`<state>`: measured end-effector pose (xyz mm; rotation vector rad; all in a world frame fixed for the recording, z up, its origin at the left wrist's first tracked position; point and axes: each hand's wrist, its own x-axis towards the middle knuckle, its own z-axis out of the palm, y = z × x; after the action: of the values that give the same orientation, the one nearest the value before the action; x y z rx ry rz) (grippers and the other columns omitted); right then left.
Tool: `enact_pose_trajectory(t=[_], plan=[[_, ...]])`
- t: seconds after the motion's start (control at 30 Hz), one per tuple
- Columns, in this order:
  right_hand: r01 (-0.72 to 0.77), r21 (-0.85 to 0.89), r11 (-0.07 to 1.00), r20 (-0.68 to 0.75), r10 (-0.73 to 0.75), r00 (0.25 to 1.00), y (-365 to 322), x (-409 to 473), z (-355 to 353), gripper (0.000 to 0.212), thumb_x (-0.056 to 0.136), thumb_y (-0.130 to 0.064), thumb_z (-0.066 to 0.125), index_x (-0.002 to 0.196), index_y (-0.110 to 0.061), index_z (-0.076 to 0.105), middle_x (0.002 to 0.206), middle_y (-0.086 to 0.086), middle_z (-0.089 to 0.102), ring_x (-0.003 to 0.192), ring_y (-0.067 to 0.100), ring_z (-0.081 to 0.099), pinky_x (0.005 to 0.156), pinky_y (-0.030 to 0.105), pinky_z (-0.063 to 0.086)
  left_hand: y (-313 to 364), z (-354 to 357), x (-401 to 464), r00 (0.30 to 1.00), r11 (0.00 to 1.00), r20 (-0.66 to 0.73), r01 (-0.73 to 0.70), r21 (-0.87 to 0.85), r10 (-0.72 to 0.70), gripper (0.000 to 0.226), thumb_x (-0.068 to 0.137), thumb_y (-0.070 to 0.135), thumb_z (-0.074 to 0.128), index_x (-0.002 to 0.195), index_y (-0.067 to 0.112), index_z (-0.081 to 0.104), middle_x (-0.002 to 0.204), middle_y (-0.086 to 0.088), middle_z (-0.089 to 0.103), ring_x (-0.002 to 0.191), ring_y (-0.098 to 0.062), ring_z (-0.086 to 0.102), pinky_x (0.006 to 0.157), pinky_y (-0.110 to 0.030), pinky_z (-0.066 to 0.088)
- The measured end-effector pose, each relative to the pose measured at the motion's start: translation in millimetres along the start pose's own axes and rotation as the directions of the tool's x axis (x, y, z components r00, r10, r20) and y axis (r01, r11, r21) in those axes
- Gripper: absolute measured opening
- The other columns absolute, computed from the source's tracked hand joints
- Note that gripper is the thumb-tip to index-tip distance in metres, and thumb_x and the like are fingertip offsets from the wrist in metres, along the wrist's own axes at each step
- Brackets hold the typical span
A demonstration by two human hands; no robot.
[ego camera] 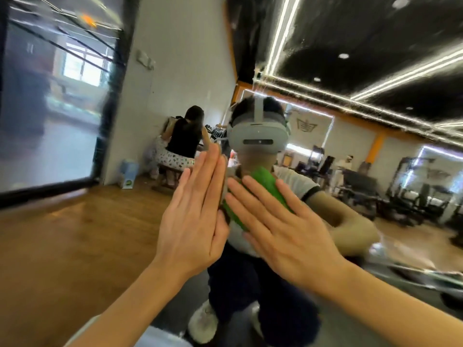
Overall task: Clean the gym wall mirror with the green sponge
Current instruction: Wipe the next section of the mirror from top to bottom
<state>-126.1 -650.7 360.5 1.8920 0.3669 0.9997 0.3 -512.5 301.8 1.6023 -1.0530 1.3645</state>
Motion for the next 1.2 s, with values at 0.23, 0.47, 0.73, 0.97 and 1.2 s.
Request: enact_pose_trajectory(t=[0.23, 0.47, 0.73, 0.97, 1.2], plan=[[-0.388, 0.021, 0.921, -0.269, 0.379, 0.885, 57, 103, -4, 0.056, 0.108, -0.031, 0.035, 0.158, -0.007, 0.025, 0.164, 0.015, 0.025, 0.153, 0.030, 0.018, 0.123, 0.048, 0.001, 1, -1, -11, 0.998, 0.999, -0.033, 0.052, 0.014, -0.052, 0.065, 0.099, 0.017, 0.035, 0.158, 0.000, 0.013, 0.168, -0.009, 0.011, 0.157, -0.021, 0.006, 0.127, -0.034, 0.002], [0.172, -0.175, 0.969, 0.092, -0.157, 0.983, -61, -73, 43, 0.052, 0.110, -0.023, 0.022, 0.161, -0.015, 0.019, 0.169, 0.008, 0.000, 0.156, 0.026, -0.006, 0.126, 0.044, -0.003, -7, -2, -32, 0.999, 0.998, -0.007, 0.033, 0.062, -0.033, 0.059, 0.103, 0.018, 0.032, 0.156, -0.001, 0.017, 0.166, -0.012, 0.014, 0.157, -0.022, 0.007, 0.128, -0.035, 0.004], [-0.428, 0.115, 0.896, -0.200, 0.443, 0.874, 21, 56, -4, 0.056, 0.111, -0.034, 0.028, 0.158, -0.006, 0.022, 0.165, 0.014, 0.022, 0.153, 0.030, 0.016, 0.124, 0.049, 0.002, -9, 0, -34, 1.000, 0.994, -0.015, 0.017, 0.108, -0.015, 0.059, 0.103, 0.020, 0.035, 0.158, 0.005, 0.016, 0.166, -0.011, 0.011, 0.157, -0.021, 0.002, 0.127, -0.035, 0.003], [-0.038, 0.086, 0.996, 0.099, 0.029, 0.995, -117, -102, 37, 0.048, 0.109, -0.023, 0.021, 0.155, -0.015, 0.029, 0.169, 0.009, 0.001, 0.156, 0.022, 0.007, 0.126, 0.045, -0.001, -10, 0, -33, 1.000, 0.995, -0.006, -0.001, 0.103, 0.002, 0.054, 0.106, 0.023, 0.029, 0.157, 0.008, 0.022, 0.165, -0.011, 0.010, 0.157, -0.019, -0.002, 0.127, -0.035, 0.002], [-0.506, 0.140, 0.851, -0.179, 0.525, 0.832, 10, 20, -3, 0.057, 0.109, -0.029, 0.034, 0.158, -0.006, 0.019, 0.165, 0.013, 0.021, 0.153, 0.027, 0.011, 0.123, 0.046, -0.004, -9, 0, -33, 1.000, 0.992, -0.010, 0.006, 0.124, -0.004, 0.057, 0.104, 0.020, 0.034, 0.157, 0.006, 0.022, 0.166, -0.010, 0.008, 0.157, -0.019, -0.003, 0.127, -0.036, 0.001]])
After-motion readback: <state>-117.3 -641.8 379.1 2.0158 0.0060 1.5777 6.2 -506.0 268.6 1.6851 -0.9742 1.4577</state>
